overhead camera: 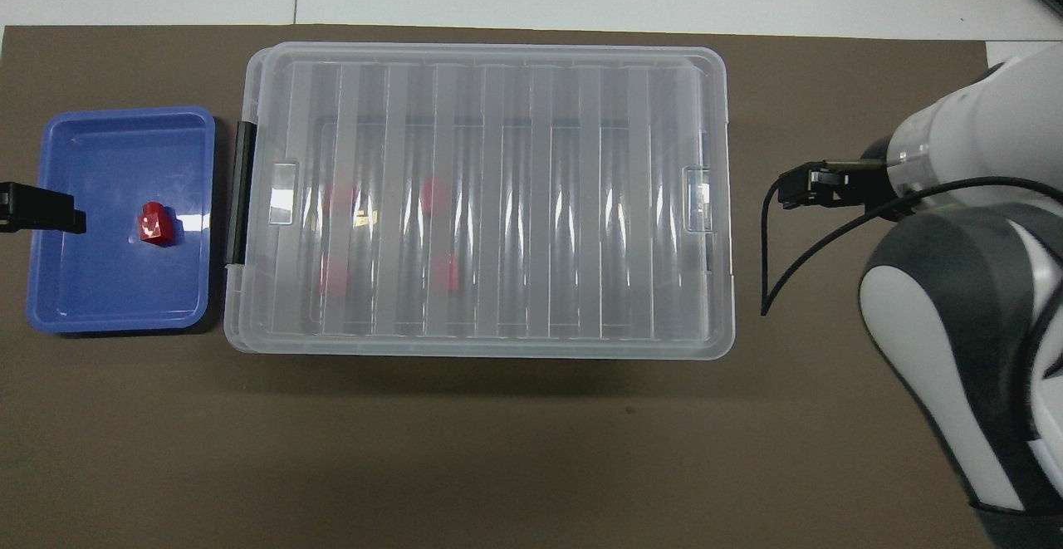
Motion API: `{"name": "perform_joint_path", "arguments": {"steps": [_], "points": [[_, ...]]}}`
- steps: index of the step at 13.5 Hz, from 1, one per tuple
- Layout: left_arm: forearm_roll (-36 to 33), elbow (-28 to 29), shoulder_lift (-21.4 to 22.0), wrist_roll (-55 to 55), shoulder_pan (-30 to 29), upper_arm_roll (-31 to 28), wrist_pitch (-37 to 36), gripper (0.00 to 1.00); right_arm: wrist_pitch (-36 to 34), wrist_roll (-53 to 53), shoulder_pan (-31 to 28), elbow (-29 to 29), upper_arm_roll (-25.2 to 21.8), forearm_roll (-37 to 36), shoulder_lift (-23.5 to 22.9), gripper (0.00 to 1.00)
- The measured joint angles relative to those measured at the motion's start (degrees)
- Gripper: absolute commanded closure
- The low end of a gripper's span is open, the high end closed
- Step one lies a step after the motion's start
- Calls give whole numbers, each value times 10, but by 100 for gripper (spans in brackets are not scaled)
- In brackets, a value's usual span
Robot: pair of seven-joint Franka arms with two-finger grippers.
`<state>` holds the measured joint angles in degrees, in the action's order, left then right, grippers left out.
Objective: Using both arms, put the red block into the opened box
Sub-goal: 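Reach the right gripper to the clear lid's nearest edge handle, then slide the clear lid toward the right arm with the right gripper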
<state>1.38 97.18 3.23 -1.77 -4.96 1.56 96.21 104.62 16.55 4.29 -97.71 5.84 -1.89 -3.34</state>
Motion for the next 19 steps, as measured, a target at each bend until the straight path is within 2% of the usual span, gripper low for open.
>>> {"name": "perform_joint_path", "arguments": {"steps": [3, 12, 16, 19], "points": [[0, 0, 0, 0, 0, 0, 0, 0, 40, 36, 27, -24, 0, 0, -21, 8], [0, 0, 0, 0, 0, 0, 0, 0, 43, 38, 46, -82, 1, 0, -23, 5], [0, 0, 0, 0, 0, 0, 0, 0, 43, -12, 40, -89, -1, 0, -20, 5], [0, 0, 0, 0, 0, 0, 0, 0, 43, -69, 14, -90, -2, -1, -20, 3]]}}
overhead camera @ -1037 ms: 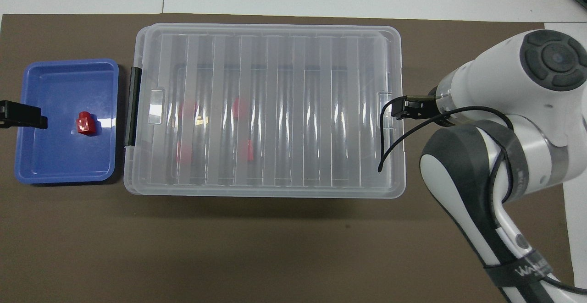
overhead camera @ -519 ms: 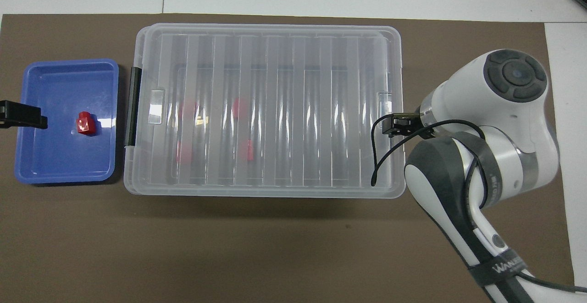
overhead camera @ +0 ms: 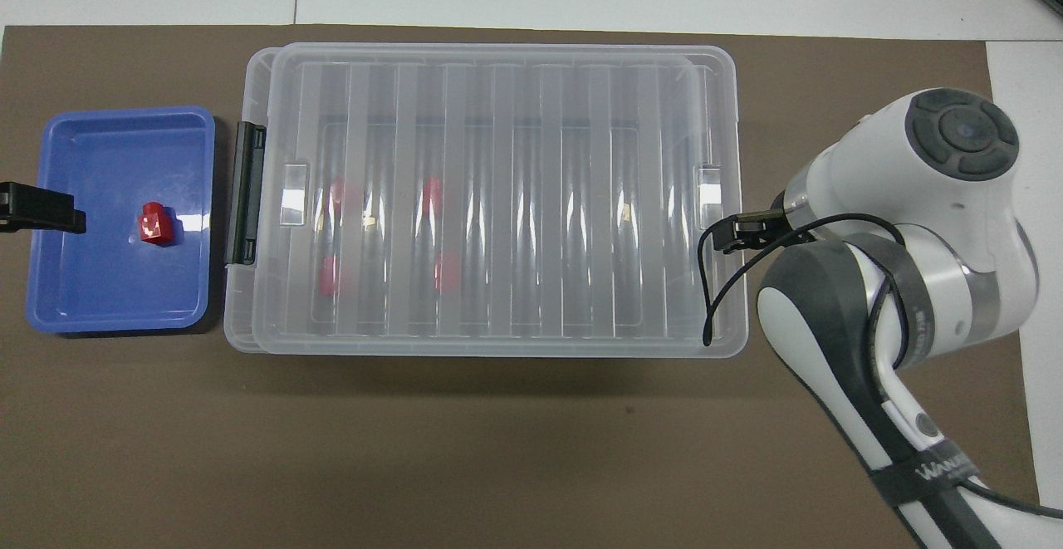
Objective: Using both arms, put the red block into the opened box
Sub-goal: 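Slide the clear lid toward the right arm with the right gripper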
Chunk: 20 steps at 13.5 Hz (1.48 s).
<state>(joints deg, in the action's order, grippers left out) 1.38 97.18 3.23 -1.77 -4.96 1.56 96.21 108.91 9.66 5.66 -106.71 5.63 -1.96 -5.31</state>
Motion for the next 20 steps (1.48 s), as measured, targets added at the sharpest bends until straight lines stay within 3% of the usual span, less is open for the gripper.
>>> {"name": "perform_joint_path", "arguments": {"steps": [11, 17, 20], "points": [[0, 4, 1, 1, -7, -1, 2, 0, -43, -247, -115, 0, -3, -5, 8, 2], [0, 44, 0, 1, -29, -3, 107, 0, -43, -412, -159, 0, -4, -20, 9, 2], [0, 76, -40, -1, -43, -4, 181, 0, -43, -430, -164, 0, -4, -28, 9, 1]]}}
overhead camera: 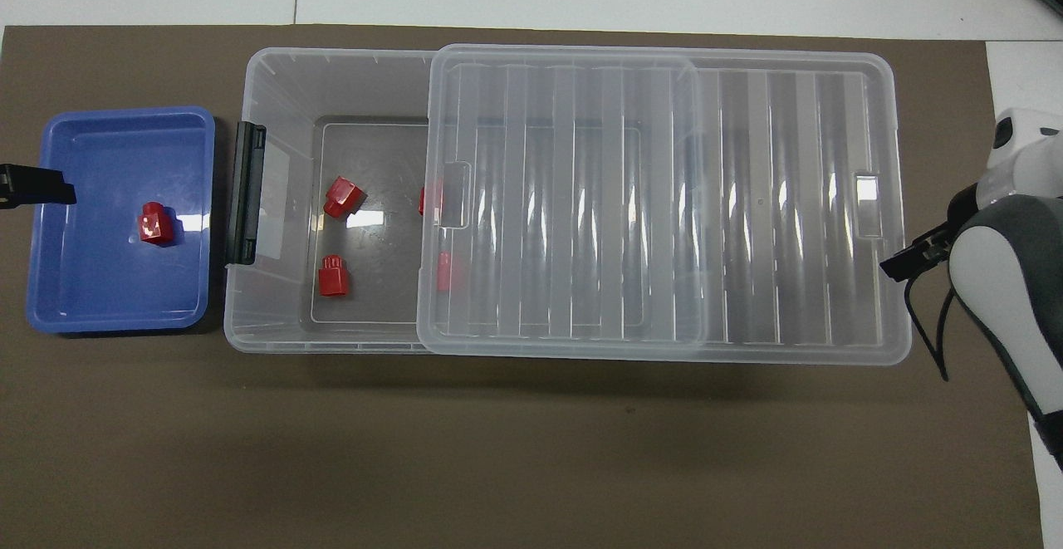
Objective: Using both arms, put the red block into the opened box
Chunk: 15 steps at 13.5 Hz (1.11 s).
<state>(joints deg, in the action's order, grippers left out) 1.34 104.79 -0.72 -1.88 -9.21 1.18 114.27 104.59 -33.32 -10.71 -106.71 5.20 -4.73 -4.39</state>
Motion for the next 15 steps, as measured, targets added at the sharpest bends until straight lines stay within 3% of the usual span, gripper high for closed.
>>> {"name": "perform_joint_path", "arguments": {"steps": [6, 11, 15], "points": [[0, 57, -93, -22, 0, 3, 139, 0, -4, 13, -1, 2, 0, -1, 12, 1], [0, 68, -152, -23, -3, 2, 205, 0, -68, 217, 34, 1, 6, -1, 86, 1], [0, 74, -180, -26, -15, 0, 237, 0, -63, 379, 89, 6, 8, 0, 92, 1]]}}
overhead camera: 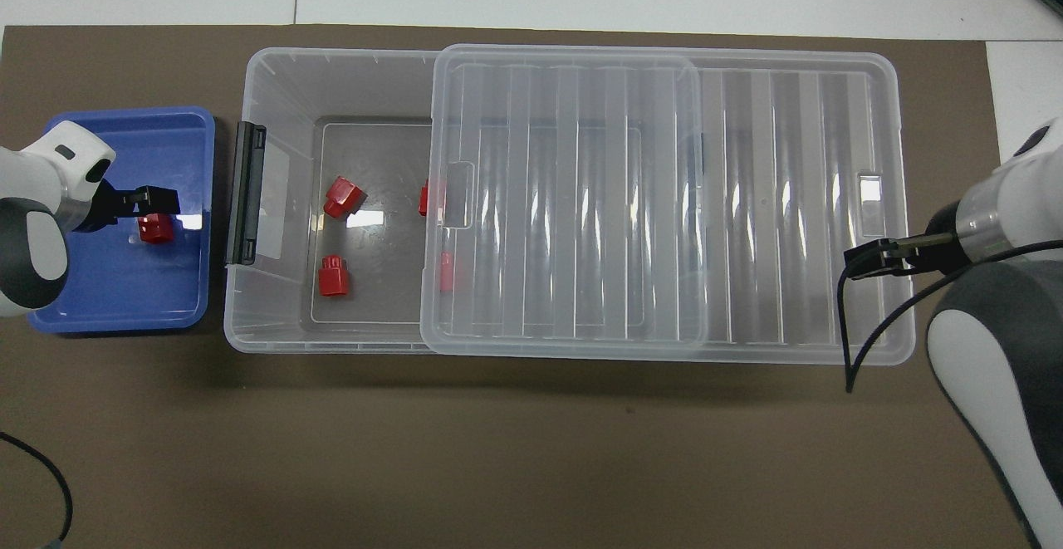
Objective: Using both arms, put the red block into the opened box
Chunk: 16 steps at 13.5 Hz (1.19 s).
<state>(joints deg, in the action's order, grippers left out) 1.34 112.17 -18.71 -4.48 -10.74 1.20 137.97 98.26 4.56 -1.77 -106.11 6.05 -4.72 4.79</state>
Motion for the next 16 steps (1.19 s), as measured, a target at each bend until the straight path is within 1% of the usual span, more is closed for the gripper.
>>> {"name": "perform_joint_path", "arguments": {"steps": [2, 4, 7, 8, 9, 11, 12, 15, 16], "points": [[0, 6, 0, -1, -6, 0, 3, 0, 1, 57, 10, 30, 0, 9, -10, 1], [0, 19, 0, -1, -8, 0, 13, 0, -3, 103, 12, 74, 0, 13, -24, 1], [0, 33, 0, -1, -8, 3, 25, 0, -44, 132, 11, 143, -1, 13, -43, 1], [0, 33, 0, -1, -7, 4, 27, 8, -58, 133, 11, 156, -2, 13, -46, 1], [0, 33, 1, -1, -7, 5, 28, 19, -73, 133, 10, 164, -2, 13, -48, 1], [0, 33, 1, -1, -7, 5, 28, 46, -100, 133, 7, 182, -2, 14, -50, 1], [0, 33, 1, -1, -7, 5, 28, 57, -107, 133, 6, 191, -3, 14, -51, 1], [0, 34, 1, -1, -6, 6, 28, 87, -111, 133, 2, 198, -5, 14, -56, 0], [0, 34, 1, -2, -6, 6, 28, 93, -111, 133, 0, 198, -5, 14, -59, 0]]}}
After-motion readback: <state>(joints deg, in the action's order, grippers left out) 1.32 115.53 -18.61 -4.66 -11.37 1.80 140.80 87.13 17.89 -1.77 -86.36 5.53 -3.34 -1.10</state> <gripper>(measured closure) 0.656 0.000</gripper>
